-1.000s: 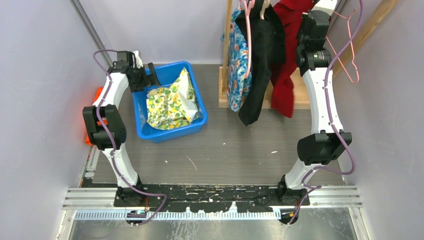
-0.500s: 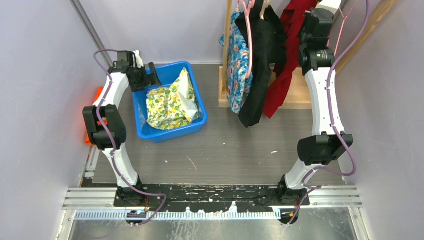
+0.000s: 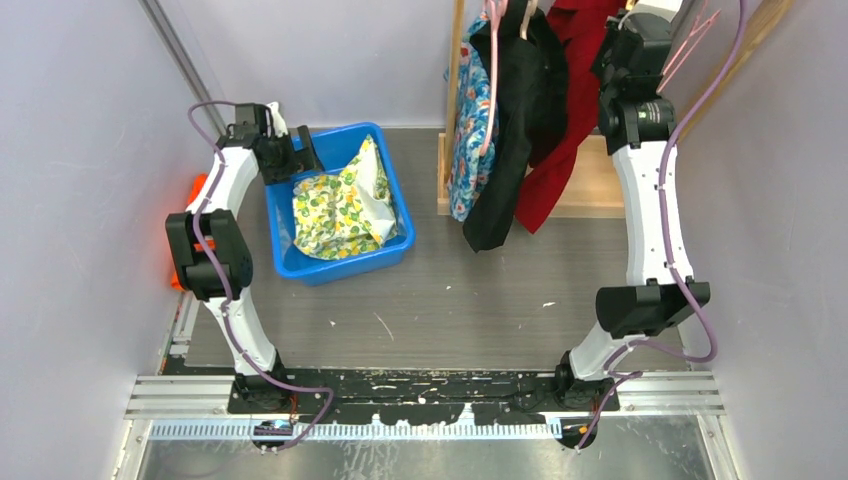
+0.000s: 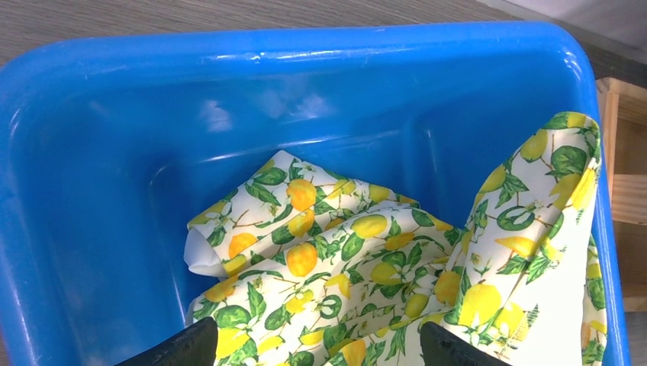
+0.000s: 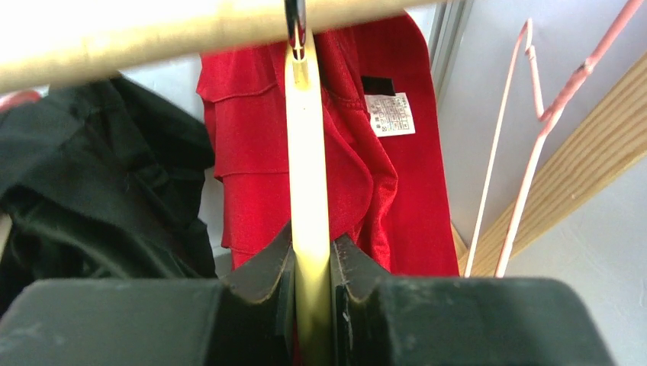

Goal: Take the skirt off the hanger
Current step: Pick up the hanger from the clothesline.

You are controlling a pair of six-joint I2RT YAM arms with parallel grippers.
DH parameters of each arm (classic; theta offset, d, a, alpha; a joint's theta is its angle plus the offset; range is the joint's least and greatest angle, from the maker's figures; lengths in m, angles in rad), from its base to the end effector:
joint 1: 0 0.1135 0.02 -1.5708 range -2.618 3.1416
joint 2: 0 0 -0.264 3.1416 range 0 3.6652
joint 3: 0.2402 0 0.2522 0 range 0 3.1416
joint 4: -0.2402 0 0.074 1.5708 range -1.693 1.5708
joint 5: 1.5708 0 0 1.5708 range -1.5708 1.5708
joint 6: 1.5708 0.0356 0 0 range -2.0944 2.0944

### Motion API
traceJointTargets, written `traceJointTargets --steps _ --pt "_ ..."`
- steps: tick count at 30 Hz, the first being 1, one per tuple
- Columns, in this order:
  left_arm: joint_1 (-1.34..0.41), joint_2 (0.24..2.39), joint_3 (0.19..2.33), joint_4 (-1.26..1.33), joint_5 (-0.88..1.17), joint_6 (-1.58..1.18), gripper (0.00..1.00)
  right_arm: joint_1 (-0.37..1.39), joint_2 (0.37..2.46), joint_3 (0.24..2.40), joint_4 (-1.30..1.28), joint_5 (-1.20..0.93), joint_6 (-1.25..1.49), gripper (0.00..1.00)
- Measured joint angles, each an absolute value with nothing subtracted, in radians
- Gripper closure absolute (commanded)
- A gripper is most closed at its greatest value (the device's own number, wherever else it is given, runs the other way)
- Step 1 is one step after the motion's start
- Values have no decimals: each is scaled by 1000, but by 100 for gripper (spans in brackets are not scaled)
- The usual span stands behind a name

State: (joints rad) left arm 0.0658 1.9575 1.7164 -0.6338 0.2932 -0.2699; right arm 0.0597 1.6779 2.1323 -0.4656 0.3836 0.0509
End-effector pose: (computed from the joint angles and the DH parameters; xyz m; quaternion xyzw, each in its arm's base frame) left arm 0.4408 0.0187 0.2748 -0.1063 0.9252 -0.1710 0.3216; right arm 0.3492 0.0075 0.5362 0.1310 0.6986 -0.0972 0.6967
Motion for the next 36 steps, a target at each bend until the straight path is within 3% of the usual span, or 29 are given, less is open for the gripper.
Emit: traceJointTargets --steps 14,36 --pt "47 1913 1676 -625 308 -281 1 80 1366 1699 -553 377 107 100" --pt "-191 1763 1765 -674 328 -281 1 125 955 1868 -1035 160 51 100"
